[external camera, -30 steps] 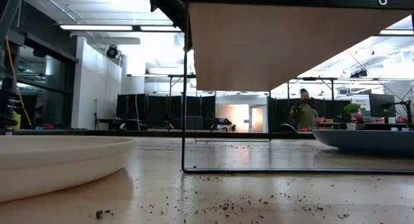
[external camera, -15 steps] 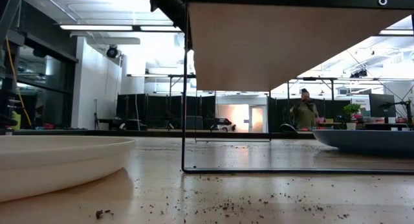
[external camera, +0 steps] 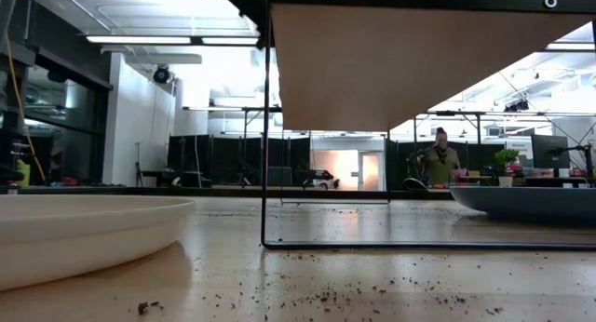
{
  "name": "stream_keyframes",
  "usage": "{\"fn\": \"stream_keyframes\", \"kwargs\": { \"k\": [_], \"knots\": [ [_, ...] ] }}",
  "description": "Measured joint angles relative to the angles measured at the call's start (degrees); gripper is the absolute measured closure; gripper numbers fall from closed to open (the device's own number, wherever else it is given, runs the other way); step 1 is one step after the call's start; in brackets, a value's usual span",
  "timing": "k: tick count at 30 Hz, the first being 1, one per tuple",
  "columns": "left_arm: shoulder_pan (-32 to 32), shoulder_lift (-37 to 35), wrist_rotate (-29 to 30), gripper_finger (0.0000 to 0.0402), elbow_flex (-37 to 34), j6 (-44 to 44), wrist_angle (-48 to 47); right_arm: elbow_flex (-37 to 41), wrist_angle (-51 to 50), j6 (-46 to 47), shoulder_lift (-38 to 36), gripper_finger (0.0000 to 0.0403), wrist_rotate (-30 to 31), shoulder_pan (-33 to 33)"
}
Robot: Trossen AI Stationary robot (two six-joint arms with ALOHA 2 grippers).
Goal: Place and stack plates onto a shelf
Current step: Stack the green plate on top of the pink plate
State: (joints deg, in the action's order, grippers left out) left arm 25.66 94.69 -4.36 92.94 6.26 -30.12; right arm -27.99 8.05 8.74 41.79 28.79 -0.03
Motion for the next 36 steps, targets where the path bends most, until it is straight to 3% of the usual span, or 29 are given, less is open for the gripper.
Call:
{"fn": "stream_keyframes", "kwargs": {
  "k": [3,6,14,19,27,36],
  "knots": [
    [0.09,-2.83,-0.15,0.0257,-2.53,0.97,0.51,-0.02,0.01,0.04,1.00,0.0403,0.02,0.00],
    [-0.32,-6.43,-2.76,0.0257,-9.15,1.53,6.97,-0.02,0.40,0.56,2.72,0.0403,0.42,0.00],
    [-1.45,-16.31,-4.85,0.0257,-38.58,-0.18,41.26,-0.02,8.69,1.71,9.42,0.0403,4.13,-0.01],
    [-2.12,-22.77,-4.02,0.0257,-50.17,-4.50,54.63,-0.04,16.06,3.01,13.93,0.0403,4.05,-2.71],
    [-8.88,-35.49,-3.60,0.0257,-59.40,-2.71,57.61,-0.04,16.86,9.14,19.37,0.0403,1.64,-11.01],
    [-13.41,-41.59,4.56,0.0257,-67.11,-3.21,61.49,-0.04,17.17,13.39,22.21,0.0403,-5.71,-15.65]
  ]
}}
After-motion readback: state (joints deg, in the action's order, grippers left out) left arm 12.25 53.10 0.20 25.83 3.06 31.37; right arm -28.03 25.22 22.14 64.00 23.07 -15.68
